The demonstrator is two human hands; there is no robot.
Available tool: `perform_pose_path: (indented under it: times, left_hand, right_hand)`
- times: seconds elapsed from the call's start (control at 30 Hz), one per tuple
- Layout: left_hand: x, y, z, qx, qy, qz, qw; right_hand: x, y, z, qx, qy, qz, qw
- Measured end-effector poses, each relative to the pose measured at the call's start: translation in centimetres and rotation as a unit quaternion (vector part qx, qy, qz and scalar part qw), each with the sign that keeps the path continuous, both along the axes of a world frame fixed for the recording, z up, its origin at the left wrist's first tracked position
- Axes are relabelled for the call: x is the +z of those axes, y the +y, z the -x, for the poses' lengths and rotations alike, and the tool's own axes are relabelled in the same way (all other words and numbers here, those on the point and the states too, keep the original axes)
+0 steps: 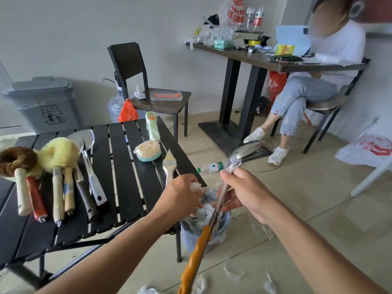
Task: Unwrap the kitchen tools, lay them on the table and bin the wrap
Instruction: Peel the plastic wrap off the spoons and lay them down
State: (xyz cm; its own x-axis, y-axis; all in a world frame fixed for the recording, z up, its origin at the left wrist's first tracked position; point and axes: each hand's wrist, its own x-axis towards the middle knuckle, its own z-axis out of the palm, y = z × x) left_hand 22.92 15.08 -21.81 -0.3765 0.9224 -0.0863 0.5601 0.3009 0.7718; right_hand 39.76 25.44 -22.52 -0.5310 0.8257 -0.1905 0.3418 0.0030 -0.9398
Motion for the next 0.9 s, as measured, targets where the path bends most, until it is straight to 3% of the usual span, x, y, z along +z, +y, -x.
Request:
perform_pose_path:
  times: [0.2, 0.37, 0.53, 0.77, 0.9]
  left_hand:
    - [0.1, -0.4, 0.4, -0.042, -0.246, -0.071, 0.966]
    - [0.2, -0.2, -1.0, -0.004, -0.287, -0.061, 0.956]
    - [0.4, 0.2, -0.9, 0.033, -0.417, -0.088, 0.904]
    - [0.8, -0.1, -0.1, 0.036, -0.515, -0.149, 0.843]
    - [1.0, 0.2, 0.5, 0.099, -0.554, -0.170, 0.809]
  right_hand:
    - [0.6, -0.4, -0.5, 0.018, 0.016, 0.020, 0.999]
    - [0.5, -1.5, 0.5, 0.037, 0.031, 0.040, 0.998]
    - [1.0, -1.5, 0.5, 0.082, 0.130, 0.165, 0.974]
    - [0.9, -1.8, 0.4, 0.097, 0.129, 0.125, 0.979]
    - [1.0, -1.7, 0.4, 0.087, 0.141, 0.153, 0.974]
